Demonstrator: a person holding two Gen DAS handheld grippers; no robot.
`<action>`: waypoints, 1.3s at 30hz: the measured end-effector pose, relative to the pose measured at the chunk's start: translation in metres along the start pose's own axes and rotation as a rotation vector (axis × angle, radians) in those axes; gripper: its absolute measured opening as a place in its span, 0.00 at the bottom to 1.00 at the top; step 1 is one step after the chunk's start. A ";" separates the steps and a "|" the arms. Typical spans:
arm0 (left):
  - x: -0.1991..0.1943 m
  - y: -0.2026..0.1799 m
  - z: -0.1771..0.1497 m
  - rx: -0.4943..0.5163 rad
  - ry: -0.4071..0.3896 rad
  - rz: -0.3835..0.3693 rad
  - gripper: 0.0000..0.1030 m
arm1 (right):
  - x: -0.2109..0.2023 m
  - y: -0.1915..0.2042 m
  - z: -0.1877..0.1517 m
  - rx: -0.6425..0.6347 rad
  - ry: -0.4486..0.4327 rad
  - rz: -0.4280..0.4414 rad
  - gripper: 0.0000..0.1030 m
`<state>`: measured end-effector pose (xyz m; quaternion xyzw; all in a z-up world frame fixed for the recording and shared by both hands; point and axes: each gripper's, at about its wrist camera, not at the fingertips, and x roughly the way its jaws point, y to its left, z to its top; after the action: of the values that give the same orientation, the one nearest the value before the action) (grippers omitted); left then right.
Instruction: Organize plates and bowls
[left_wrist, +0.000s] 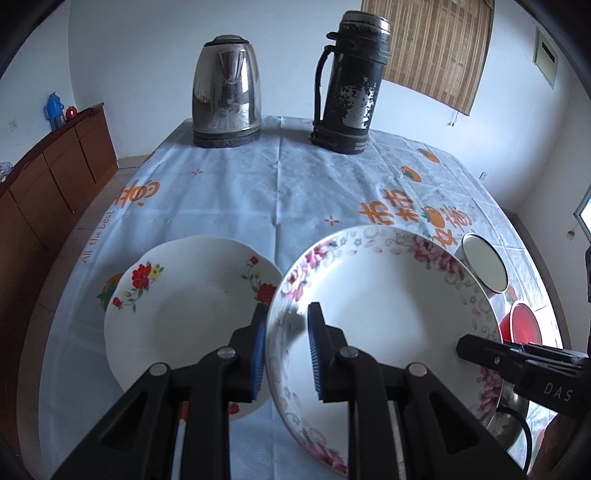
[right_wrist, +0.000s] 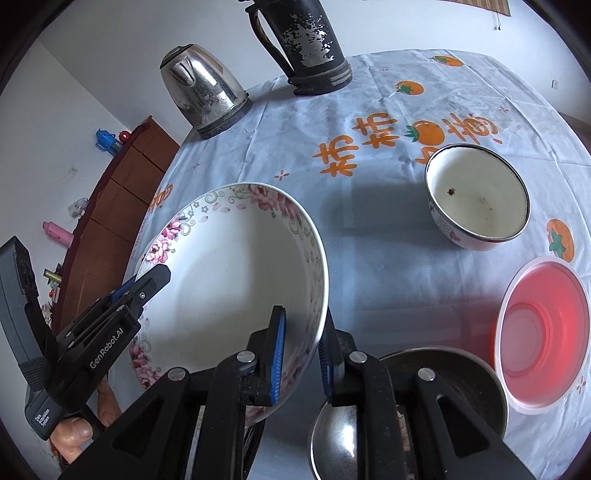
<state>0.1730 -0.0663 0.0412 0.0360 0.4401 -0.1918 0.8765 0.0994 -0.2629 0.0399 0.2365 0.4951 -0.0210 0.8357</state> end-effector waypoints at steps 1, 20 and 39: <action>-0.002 0.003 -0.002 -0.003 -0.002 0.002 0.18 | 0.000 0.003 -0.003 -0.003 0.001 0.004 0.18; -0.032 0.062 -0.028 -0.080 -0.032 0.043 0.18 | 0.011 0.060 -0.031 -0.067 0.012 0.044 0.18; -0.037 0.124 -0.022 -0.172 -0.066 0.094 0.18 | 0.038 0.117 -0.021 -0.120 0.004 0.095 0.18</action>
<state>0.1814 0.0647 0.0438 -0.0252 0.4236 -0.1128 0.8984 0.1330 -0.1432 0.0433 0.2091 0.4854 0.0491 0.8475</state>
